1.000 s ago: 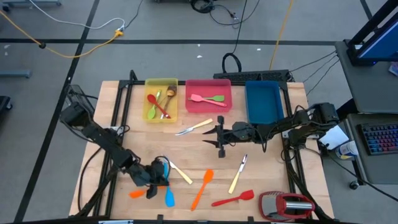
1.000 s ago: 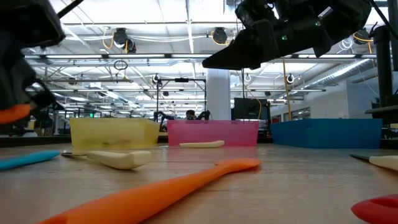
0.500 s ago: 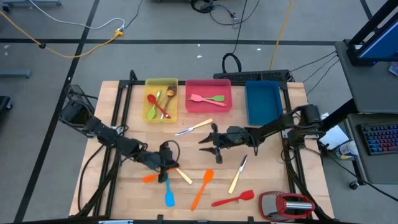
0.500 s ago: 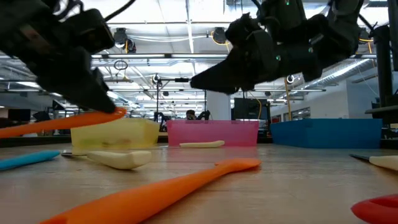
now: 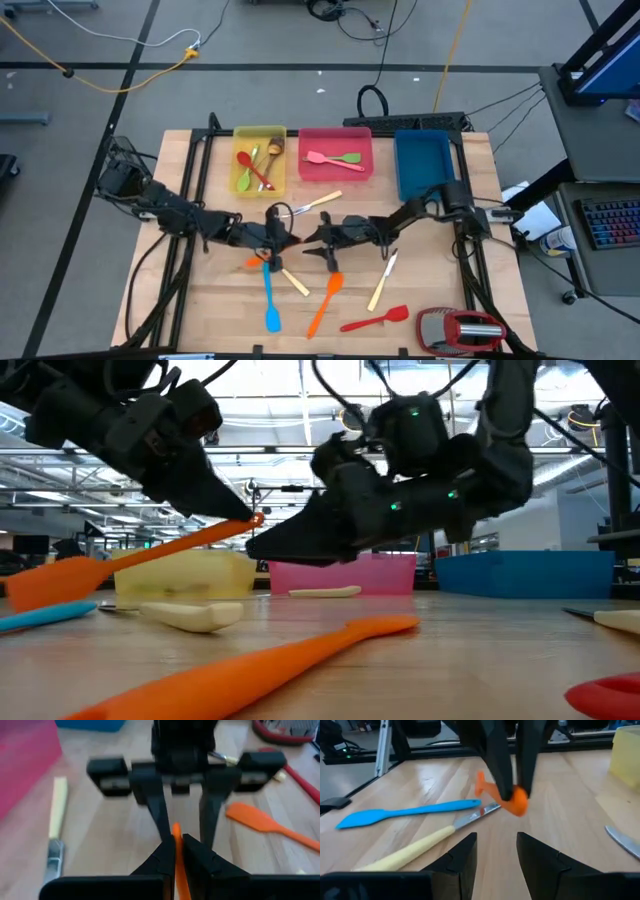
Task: Pick & Place Kitchen Items
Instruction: Put the left orange spatula into the red bin
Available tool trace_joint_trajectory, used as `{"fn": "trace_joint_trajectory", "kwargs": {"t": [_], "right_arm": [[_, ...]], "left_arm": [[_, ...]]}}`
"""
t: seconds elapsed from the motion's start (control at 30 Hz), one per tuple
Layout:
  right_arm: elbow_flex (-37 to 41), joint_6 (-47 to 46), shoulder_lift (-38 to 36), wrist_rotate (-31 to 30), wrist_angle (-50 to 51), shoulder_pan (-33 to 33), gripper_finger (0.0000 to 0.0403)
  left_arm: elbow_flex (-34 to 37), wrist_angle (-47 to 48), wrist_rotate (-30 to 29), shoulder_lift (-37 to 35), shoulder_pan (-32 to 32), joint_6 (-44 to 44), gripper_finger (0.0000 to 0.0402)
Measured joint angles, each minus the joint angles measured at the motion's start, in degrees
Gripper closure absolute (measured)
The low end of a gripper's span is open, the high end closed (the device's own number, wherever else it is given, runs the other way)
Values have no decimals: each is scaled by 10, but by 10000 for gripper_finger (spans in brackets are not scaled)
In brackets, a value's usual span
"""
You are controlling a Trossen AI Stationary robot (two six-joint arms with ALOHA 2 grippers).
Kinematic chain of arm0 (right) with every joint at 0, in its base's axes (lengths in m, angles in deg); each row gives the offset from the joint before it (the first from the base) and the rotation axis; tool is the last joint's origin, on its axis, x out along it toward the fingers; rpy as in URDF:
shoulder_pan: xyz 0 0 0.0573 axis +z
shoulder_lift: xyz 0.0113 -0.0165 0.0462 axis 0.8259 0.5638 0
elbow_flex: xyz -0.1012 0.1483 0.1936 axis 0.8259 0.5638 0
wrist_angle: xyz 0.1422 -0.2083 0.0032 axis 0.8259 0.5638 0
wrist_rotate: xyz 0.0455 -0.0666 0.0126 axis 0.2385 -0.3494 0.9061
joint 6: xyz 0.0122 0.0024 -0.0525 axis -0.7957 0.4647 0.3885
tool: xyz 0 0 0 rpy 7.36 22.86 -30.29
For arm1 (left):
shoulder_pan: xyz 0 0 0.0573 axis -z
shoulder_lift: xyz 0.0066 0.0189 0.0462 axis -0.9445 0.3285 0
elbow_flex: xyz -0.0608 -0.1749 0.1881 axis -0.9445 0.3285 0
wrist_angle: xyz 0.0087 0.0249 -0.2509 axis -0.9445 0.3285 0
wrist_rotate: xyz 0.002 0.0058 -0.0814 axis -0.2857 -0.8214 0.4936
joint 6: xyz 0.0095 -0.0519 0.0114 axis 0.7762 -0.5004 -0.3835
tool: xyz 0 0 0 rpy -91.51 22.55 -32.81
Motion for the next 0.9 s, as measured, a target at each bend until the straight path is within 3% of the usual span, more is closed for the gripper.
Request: {"fn": "trace_joint_trajectory", "kwargs": {"t": [0.3,0.5,0.6,0.8,0.9], "right_arm": [[-88,3,42,0,-2,-11,273],[-98,3,44,0,0,-18,276],[-98,2,43,0,9,-19,298],[-98,6,43,1,16,-19,378],[-98,30,43,0,15,-19,384]], "left_arm": [[0,-41,0,0,-17,40,376],[0,-44,0,0,-16,52,376],[0,-45,-9,0,-16,53,376],[0,-48,-14,-1,-16,60,376],[0,-48,-14,-1,-16,60,376]]}}
